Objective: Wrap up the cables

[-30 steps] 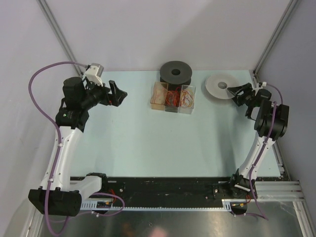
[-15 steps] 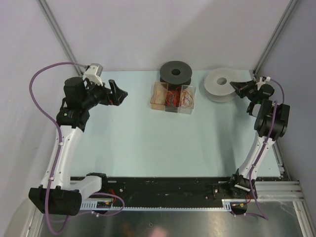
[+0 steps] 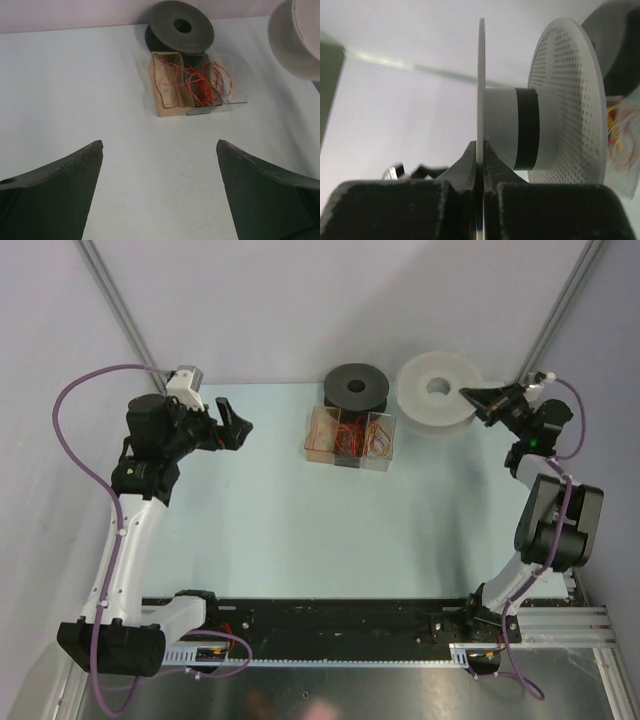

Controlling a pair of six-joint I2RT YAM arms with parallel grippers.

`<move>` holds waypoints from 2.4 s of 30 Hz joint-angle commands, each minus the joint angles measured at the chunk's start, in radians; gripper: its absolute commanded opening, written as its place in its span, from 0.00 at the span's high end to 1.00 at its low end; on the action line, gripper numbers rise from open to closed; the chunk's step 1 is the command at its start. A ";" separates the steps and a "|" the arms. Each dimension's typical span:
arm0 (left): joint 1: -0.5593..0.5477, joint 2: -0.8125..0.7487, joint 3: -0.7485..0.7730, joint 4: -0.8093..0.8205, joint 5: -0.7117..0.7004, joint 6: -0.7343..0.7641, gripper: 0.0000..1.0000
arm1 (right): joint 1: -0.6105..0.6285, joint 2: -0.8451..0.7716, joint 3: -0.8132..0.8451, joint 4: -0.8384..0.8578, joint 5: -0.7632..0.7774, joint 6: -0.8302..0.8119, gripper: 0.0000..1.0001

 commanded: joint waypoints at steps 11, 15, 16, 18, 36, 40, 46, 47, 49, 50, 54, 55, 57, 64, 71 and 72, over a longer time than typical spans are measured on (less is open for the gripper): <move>0.005 -0.073 0.040 -0.053 0.089 0.143 0.01 | 0.537 -0.357 -0.071 -1.089 -0.223 -0.937 1.00; 0.004 -0.103 0.007 -0.055 0.121 0.146 0.01 | 0.647 -0.333 -0.127 -1.154 -0.217 -1.056 1.00; 0.004 -0.105 0.000 -0.055 0.125 0.144 0.00 | 0.670 -0.318 -0.131 -1.168 -0.214 -1.080 1.00; 0.005 -0.106 -0.013 -0.057 0.131 0.137 0.00 | 0.704 -0.280 -0.134 -1.171 -0.214 -1.104 1.00; 0.005 -0.110 -0.041 -0.074 0.080 0.134 0.01 | 0.676 -0.062 0.024 -1.248 -0.074 -1.259 0.29; 0.004 -0.073 0.019 -0.087 0.006 0.144 0.01 | 0.593 -0.085 0.151 -1.465 0.022 -1.442 0.17; 0.005 0.005 0.160 -0.088 -0.134 0.198 0.01 | 0.528 -0.195 0.301 -1.591 0.264 -1.669 0.13; 0.005 0.025 0.182 -0.087 -0.133 0.215 0.01 | 0.527 -0.222 0.310 -1.565 0.312 -1.693 0.10; 0.003 0.071 0.222 -0.088 -0.094 0.268 0.00 | 0.524 -0.274 0.317 -1.496 0.368 -1.731 0.03; -0.005 0.098 0.240 -0.088 -0.076 0.294 0.01 | 0.525 -0.291 0.318 -1.454 0.396 -1.727 0.02; -0.095 0.215 0.298 -0.090 -0.046 0.478 0.01 | 0.524 -0.325 0.324 -1.342 0.447 -1.786 0.01; -0.129 0.254 0.310 -0.092 -0.065 0.533 0.00 | 0.529 -0.325 0.330 -1.330 0.453 -1.810 0.01; -0.186 0.334 0.338 -0.091 -0.094 0.653 0.00 | 0.552 -0.316 0.354 -1.333 0.487 -1.854 0.01; -0.243 0.668 0.546 -0.090 0.100 0.801 0.03 | 0.612 -0.282 0.379 -1.334 0.561 -1.834 0.01; -0.261 0.982 0.792 -0.086 0.269 0.883 0.17 | 0.595 -0.253 0.379 -1.356 0.494 -1.762 0.01; -0.266 1.016 0.816 -0.086 0.268 0.901 0.19 | 0.591 -0.252 0.379 -1.359 0.486 -1.757 0.01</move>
